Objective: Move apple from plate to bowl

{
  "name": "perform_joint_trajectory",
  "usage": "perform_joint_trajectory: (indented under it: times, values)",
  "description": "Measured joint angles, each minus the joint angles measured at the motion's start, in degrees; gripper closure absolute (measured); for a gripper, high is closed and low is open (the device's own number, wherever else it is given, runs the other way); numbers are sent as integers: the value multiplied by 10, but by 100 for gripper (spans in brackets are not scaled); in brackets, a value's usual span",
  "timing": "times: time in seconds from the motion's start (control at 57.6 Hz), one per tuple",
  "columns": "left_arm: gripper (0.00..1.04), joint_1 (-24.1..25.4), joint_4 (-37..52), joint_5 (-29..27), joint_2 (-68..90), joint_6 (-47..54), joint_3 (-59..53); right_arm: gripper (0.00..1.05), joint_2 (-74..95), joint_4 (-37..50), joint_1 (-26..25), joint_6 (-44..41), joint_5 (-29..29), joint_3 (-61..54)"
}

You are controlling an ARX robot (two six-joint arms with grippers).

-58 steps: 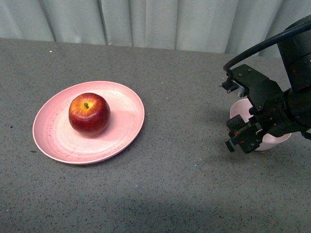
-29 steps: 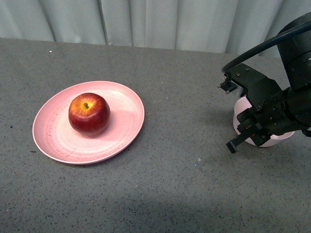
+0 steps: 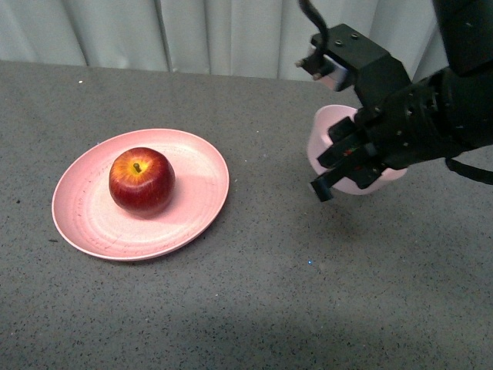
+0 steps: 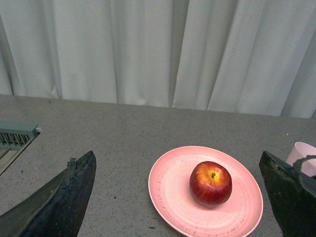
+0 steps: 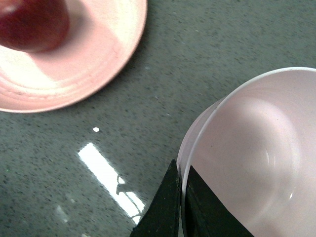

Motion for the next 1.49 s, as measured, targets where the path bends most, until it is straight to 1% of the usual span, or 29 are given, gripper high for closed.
perform_joint_trajectory:
  times: [0.174, 0.469, 0.833, 0.851, 0.955, 0.989, 1.094, 1.18, 1.25, 1.319, 1.354, 1.423, 1.493]
  values:
    - [7, 0, 0, 0, 0, 0, 0, 104, 43, 15, 13, 22, -1, 21]
    - [7, 0, 0, 0, 0, 0, 0, 104, 78, 22, 28, 43, -28, 44]
    - [7, 0, 0, 0, 0, 0, 0, 104, 88, 21, 32, 57, -48, 65]
    - [7, 0, 0, 0, 0, 0, 0, 82, 89, 55, 31, 57, -55, 61]
    - [7, 0, 0, 0, 0, 0, 0, 66, 87, 82, 30, 57, -48, 48]
    - [7, 0, 0, 0, 0, 0, 0, 62, 86, 91, 29, 57, -45, 42]
    - [7, 0, 0, 0, 0, 0, 0, 46, 73, 138, 25, 65, -37, 9]
    - [7, 0, 0, 0, 0, 0, 0, 32, 49, 194, 15, 80, -12, -25]
    - [7, 0, 0, 0, 0, 0, 0, 23, 27, 230, 5, 92, 8, -49]
    - [7, 0, 0, 0, 0, 0, 0, 11, -7, 281, -13, 106, 54, -85]
    - [7, 0, 0, 0, 0, 0, 0, 8, -21, 305, -21, 111, 76, -103]
    - [7, 0, 0, 0, 0, 0, 0, 10, -49, 353, -38, 122, 119, -141]
    - [7, 0, 0, 0, 0, 0, 0, 10, -77, 392, -58, 135, 159, -179]
